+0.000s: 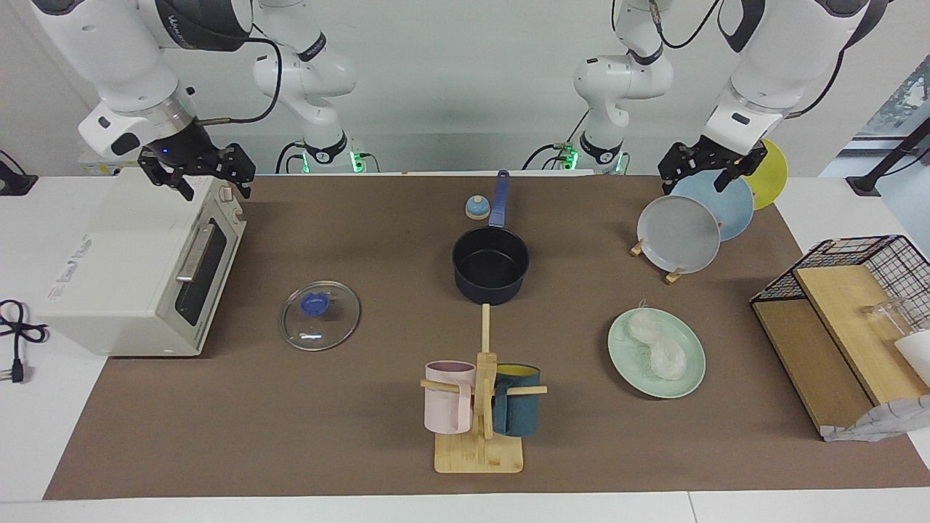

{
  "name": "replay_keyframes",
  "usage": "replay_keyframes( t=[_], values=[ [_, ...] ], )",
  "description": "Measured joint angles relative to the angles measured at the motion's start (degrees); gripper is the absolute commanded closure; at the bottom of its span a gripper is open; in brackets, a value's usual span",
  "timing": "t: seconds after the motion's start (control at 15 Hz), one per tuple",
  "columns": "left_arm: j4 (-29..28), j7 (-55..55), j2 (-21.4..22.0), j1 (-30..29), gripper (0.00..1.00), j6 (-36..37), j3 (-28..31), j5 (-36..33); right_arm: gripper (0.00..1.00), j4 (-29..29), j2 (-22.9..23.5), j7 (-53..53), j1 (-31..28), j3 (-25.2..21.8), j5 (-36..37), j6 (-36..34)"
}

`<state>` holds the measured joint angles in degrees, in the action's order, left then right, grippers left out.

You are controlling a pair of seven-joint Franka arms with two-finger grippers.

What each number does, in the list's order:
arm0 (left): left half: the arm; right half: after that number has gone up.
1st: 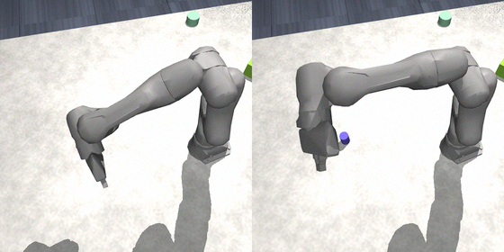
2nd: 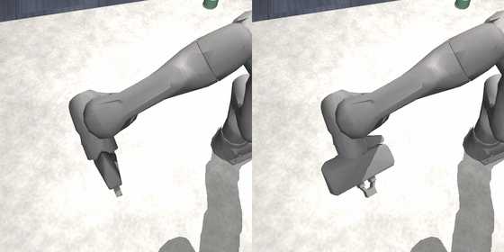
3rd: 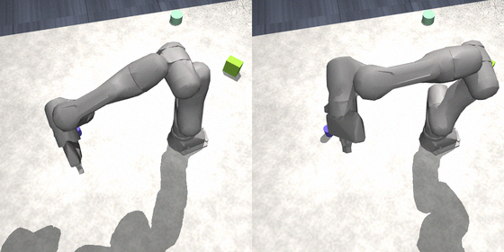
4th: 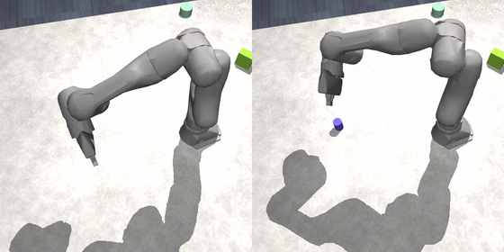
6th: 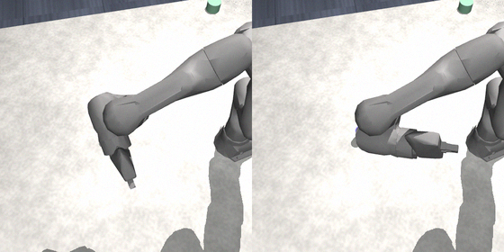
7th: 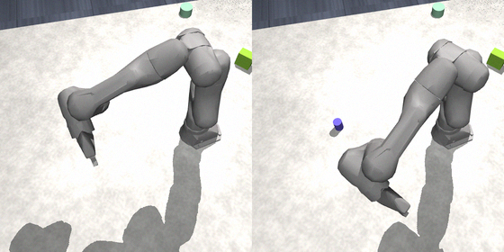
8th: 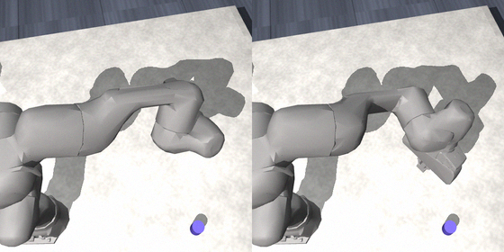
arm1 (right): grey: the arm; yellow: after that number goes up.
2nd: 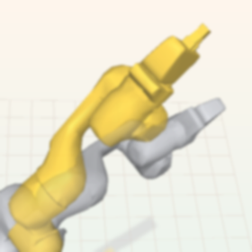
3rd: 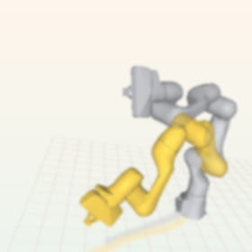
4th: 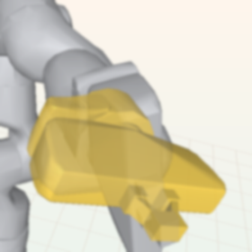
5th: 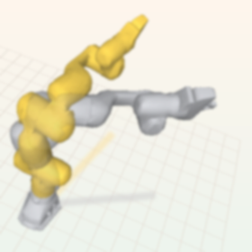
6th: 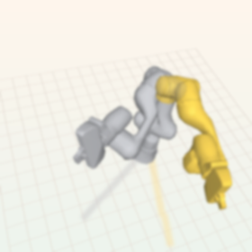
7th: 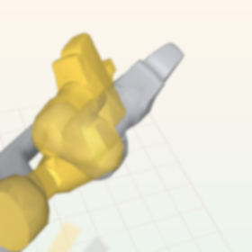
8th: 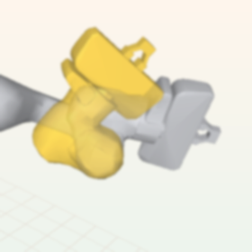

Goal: Transfer vermicelli from plate to pot

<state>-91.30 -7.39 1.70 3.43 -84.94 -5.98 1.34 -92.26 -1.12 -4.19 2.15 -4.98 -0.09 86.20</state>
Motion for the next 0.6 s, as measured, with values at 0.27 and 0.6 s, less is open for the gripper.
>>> replay_keyframes(
  t=[0.27,0.6],
  values=[
    [0.0,0.0,0.0,-0.01,0.0,-0.08,0.1,0.95,0.0,0.0,0.0,0.0,0.0,0.0,0.0,0.0],
    [0.0,0.0,0.0,-0.02,0.0,-0.08,0.14,1.01,0.0,0.0,0.0,0.04,0.0,0.0,-0.01,-0.02]
  ],
)
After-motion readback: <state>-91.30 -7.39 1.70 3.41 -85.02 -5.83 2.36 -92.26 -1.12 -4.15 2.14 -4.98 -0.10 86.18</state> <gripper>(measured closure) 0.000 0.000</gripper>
